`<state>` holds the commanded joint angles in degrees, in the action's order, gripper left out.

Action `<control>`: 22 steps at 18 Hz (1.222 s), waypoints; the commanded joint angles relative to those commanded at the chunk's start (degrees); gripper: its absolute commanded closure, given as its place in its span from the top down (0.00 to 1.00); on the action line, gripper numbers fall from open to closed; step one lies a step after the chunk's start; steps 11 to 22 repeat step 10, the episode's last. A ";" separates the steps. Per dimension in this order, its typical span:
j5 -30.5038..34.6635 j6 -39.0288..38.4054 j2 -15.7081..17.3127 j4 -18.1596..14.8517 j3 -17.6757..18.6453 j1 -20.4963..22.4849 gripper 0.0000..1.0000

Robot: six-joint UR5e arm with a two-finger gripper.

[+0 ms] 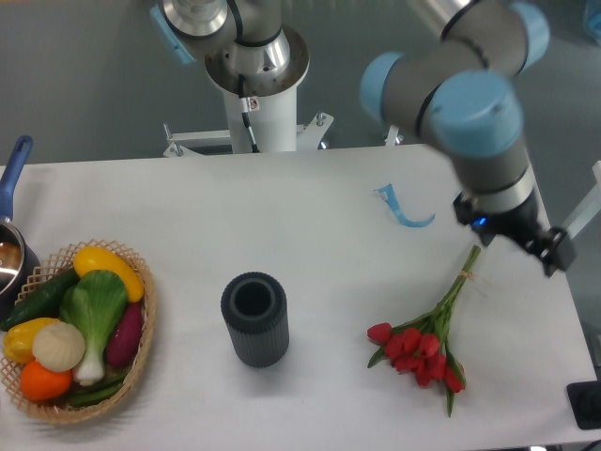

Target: Place the flowers on the table

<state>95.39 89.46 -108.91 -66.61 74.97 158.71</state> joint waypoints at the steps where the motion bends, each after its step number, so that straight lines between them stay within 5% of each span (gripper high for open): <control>1: -2.38 3.06 0.53 -1.06 0.00 2.11 1.00; 6: -12.67 20.20 4.22 -7.12 0.52 11.86 1.00; 9: -16.98 29.26 5.28 -7.93 1.84 16.88 1.00; 22: -17.17 29.63 5.37 -8.01 2.02 17.07 1.00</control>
